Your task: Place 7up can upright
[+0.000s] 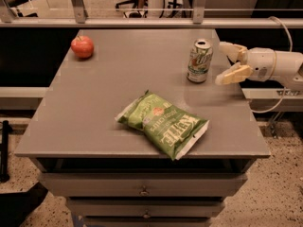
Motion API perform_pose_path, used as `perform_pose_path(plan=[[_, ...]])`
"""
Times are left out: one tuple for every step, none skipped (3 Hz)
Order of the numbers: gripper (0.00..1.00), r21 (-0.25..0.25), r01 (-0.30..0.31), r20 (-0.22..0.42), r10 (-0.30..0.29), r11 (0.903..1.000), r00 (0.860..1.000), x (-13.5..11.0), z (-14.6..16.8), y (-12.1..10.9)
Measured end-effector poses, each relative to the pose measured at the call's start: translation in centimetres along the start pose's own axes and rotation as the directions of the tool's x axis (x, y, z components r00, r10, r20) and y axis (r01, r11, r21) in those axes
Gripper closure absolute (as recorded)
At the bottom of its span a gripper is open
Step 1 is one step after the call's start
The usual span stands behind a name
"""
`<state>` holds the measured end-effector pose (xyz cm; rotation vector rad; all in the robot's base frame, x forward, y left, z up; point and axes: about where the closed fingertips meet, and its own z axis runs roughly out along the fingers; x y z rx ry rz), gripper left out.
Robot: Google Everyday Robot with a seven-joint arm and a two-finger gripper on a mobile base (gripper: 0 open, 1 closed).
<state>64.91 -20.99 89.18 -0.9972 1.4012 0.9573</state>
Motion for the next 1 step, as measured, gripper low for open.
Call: perform_pose_path(plan=[[0.0, 0.11, 0.023, -0.187, -0.002, 0.9937, 0.982, -0.31, -6.98, 0.75]])
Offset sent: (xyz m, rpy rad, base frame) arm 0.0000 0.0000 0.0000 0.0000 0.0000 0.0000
